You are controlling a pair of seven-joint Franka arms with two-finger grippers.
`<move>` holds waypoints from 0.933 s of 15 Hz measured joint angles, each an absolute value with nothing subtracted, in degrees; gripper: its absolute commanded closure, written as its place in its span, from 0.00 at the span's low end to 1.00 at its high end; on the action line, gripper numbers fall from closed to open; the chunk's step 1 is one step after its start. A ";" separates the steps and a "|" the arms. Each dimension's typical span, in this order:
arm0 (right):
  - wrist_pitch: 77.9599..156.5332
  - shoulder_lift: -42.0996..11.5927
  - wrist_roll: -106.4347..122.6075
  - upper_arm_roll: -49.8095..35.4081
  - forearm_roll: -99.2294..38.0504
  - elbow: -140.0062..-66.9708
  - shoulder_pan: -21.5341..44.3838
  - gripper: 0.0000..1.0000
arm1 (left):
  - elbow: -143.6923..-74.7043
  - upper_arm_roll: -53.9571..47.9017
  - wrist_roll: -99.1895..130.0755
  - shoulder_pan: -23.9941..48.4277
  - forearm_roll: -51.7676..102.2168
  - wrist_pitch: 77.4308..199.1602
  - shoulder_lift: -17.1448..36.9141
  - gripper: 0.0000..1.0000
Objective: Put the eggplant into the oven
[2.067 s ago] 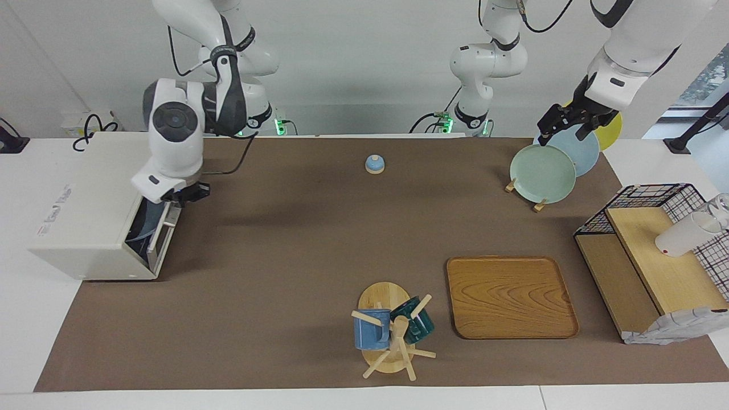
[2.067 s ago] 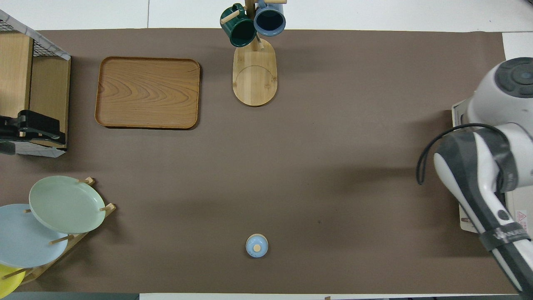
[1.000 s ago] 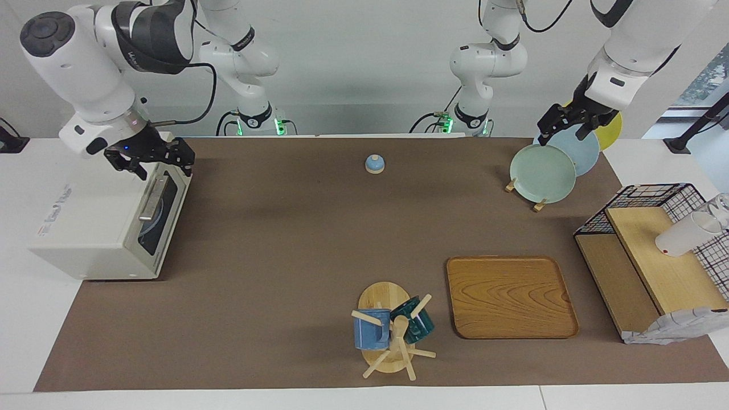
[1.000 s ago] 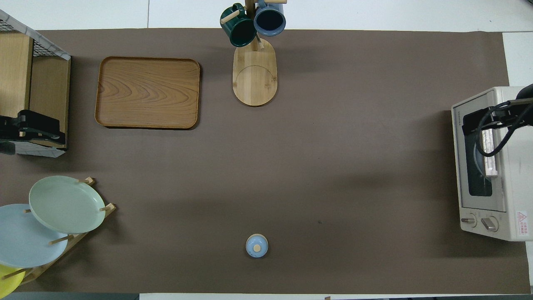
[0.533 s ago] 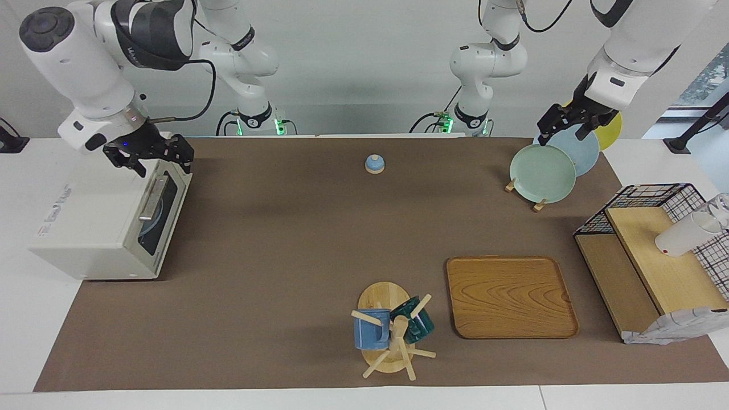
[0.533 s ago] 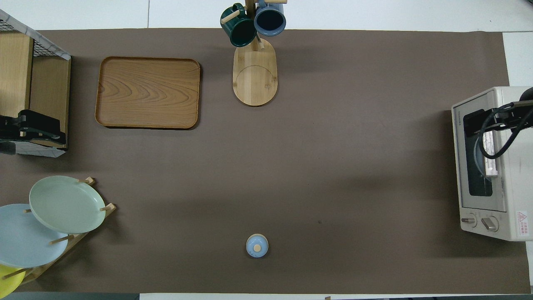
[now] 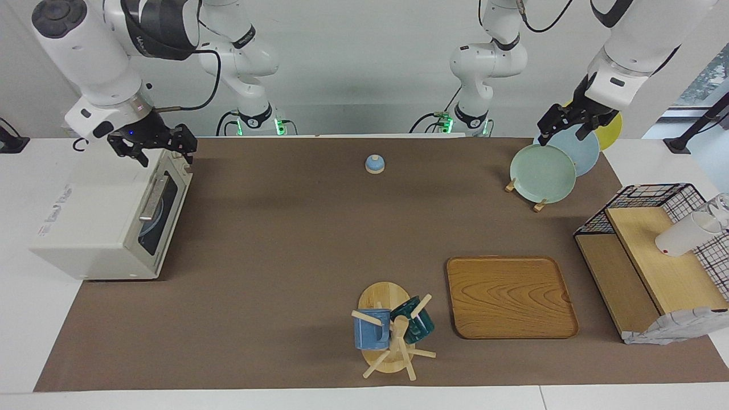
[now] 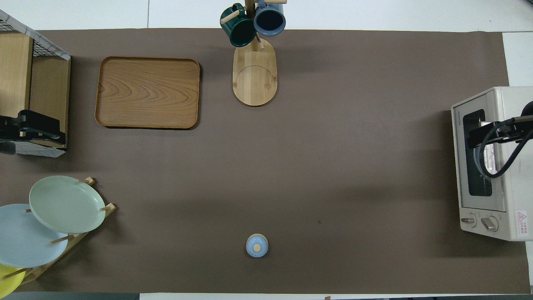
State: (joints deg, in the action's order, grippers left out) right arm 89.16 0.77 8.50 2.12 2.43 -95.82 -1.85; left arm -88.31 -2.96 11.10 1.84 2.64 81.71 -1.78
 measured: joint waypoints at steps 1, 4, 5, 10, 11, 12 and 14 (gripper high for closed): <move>89.58 0.84 8.50 2.27 2.43 -95.93 -1.87 0.00 | -88.31 -2.96 11.10 1.84 2.64 81.71 -1.78 0.00; 90.31 0.84 8.50 2.39 2.43 -96.02 -1.87 0.00 | -88.31 -2.96 11.10 1.84 2.64 81.71 -1.78 0.00; 90.38 0.85 8.50 2.42 2.43 -96.02 -1.87 0.00 | -88.31 -2.96 11.10 1.84 2.64 81.71 -1.78 0.00; 90.50 0.93 8.48 2.72 2.43 -96.02 -1.88 0.00 | -88.31 -2.96 11.10 1.84 2.64 81.71 -1.78 0.00; 90.79 0.95 8.43 2.73 2.42 -96.01 -1.88 0.00 | -88.31 -2.96 11.10 1.84 2.64 81.71 -1.78 0.00; 91.31 0.96 8.41 2.73 2.42 -95.98 -1.88 0.00 | -88.31 -2.96 11.10 1.84 2.64 81.71 -1.78 0.00; 91.53 1.00 8.38 2.73 2.40 -95.90 -1.88 0.00 | -88.31 -2.96 11.10 1.84 2.64 81.71 -1.78 0.00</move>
State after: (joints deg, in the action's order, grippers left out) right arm 91.53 1.00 8.38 2.73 2.40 -95.90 -1.88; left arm -88.31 -2.96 11.10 1.84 2.64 81.71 -1.78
